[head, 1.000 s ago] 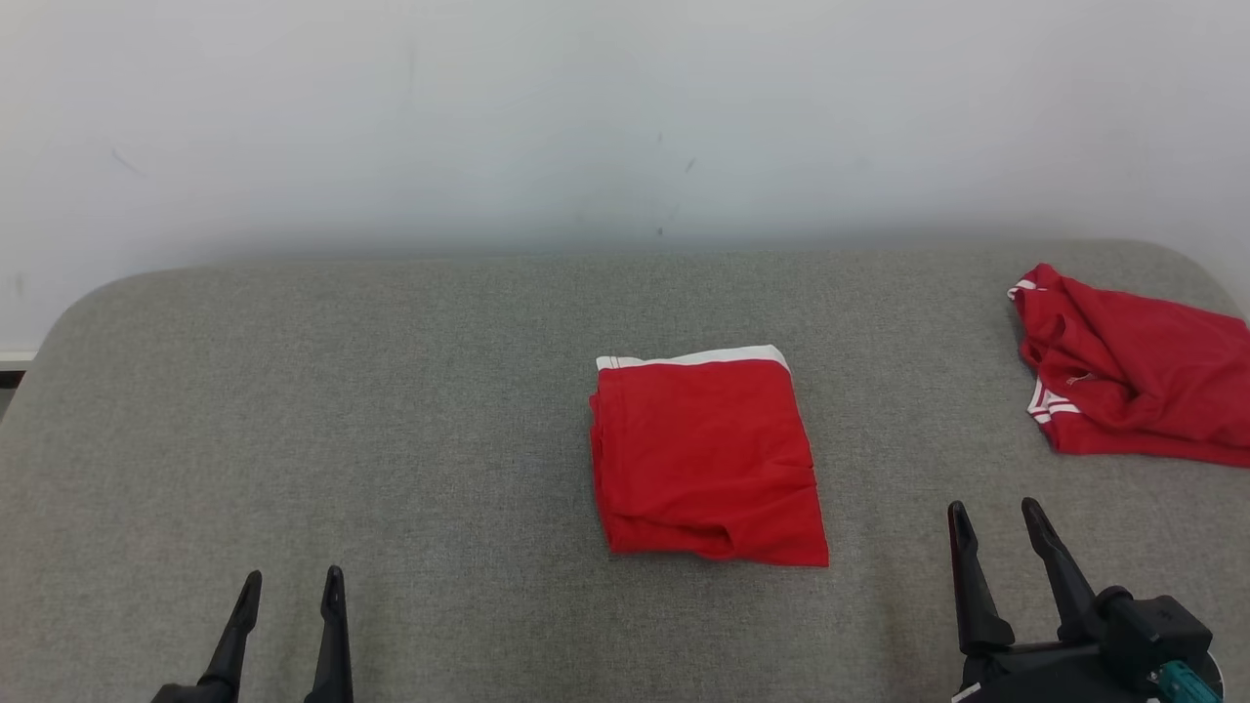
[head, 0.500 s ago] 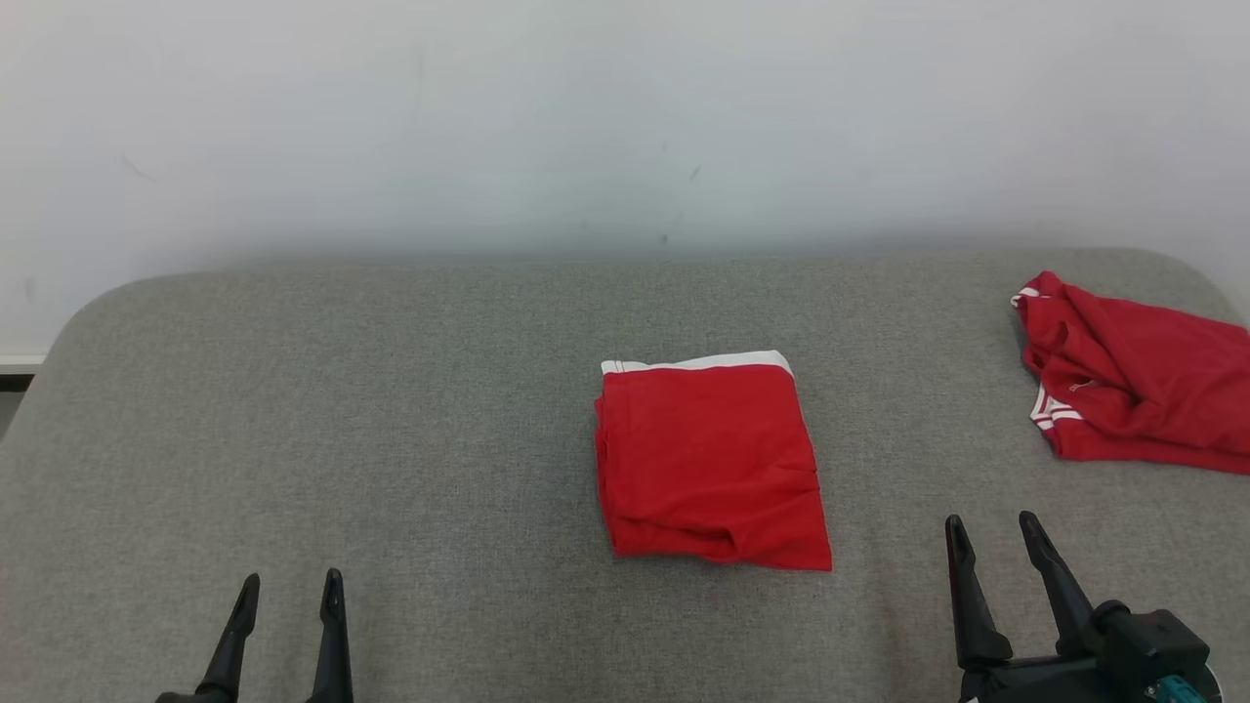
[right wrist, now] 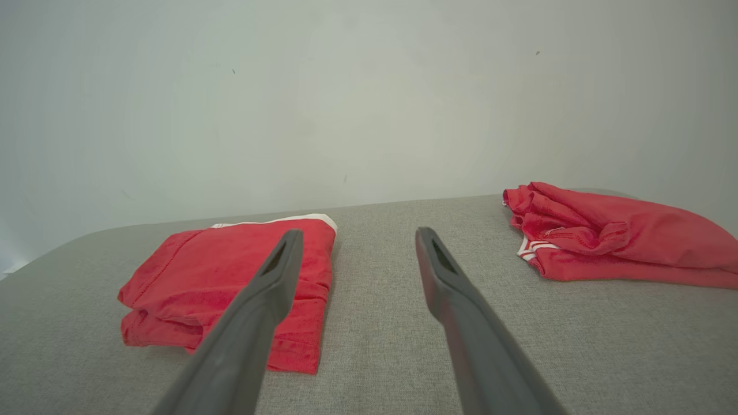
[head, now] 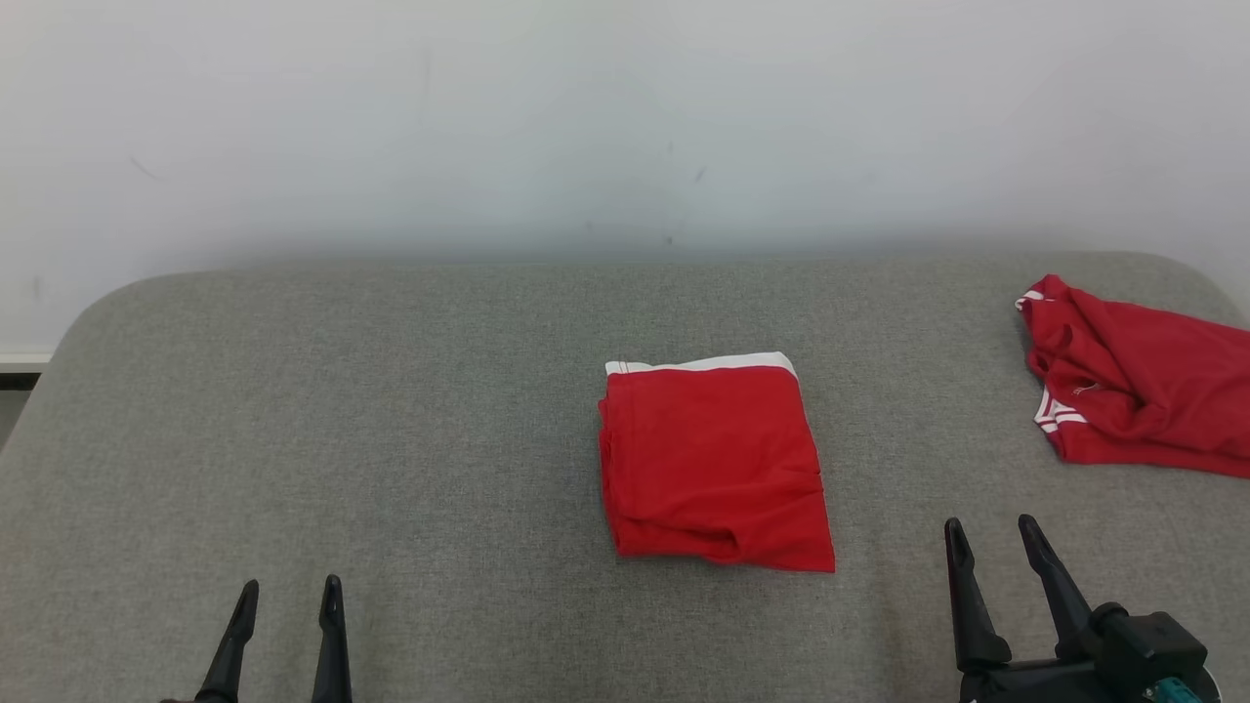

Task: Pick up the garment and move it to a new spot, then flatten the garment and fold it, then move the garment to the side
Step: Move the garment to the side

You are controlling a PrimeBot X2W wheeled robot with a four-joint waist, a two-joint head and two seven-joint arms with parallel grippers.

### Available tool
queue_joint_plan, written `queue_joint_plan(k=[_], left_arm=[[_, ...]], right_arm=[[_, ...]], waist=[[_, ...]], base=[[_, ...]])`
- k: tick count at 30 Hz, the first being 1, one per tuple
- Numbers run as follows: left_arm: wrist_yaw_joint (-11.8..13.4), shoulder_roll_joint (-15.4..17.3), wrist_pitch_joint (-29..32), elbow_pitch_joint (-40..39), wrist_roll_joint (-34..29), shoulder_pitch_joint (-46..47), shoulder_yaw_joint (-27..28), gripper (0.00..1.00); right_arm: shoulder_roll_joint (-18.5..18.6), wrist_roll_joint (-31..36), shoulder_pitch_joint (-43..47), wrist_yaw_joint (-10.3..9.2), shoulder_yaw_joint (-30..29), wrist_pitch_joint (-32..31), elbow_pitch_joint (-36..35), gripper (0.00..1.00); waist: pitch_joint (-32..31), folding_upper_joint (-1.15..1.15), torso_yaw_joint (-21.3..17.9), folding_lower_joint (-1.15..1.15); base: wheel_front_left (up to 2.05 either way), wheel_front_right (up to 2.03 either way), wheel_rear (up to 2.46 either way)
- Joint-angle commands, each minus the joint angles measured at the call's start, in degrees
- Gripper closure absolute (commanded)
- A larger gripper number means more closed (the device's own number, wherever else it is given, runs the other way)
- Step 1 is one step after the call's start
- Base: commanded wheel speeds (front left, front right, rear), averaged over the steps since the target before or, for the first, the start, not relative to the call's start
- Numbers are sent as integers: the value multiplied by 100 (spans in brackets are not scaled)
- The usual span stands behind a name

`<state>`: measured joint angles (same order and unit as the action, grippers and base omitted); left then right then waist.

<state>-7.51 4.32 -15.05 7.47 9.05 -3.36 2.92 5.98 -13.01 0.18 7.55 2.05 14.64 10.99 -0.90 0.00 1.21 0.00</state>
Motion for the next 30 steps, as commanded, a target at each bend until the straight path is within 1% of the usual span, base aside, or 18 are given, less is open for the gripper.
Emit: queue_joint_plan(k=[1,8,15,23,30], left_arm=[[7,-11,-15,-20,-55,-49,20,0],[7,-28,-15,-9,-70,-34,-18,0],[7,-58,-15,-12,-61,75,-131,0],[7,-85,-15,32,-14,352,-338,0],[7,-103,-15,102,67,590,-464,0]], right_arm=[[-19,12,64,-18,-15,7,18,0],[-5,-53,-87,-18,4,15,150,0],[188,-93,-592,-18,112,-268,473,0],[349,-106,-1550,-18,145,-754,1297,0],[419,-172,-2368,-18,321,-1041,2222,0]], waist=[[-1,0,5,0],[22,0,67,0],[140,0,229,0],[486,0,599,0],[776,0,877,0]], base=[[0,0,0],[0,0,0],[0,0,0],[0,0,0],[0,0,0]])
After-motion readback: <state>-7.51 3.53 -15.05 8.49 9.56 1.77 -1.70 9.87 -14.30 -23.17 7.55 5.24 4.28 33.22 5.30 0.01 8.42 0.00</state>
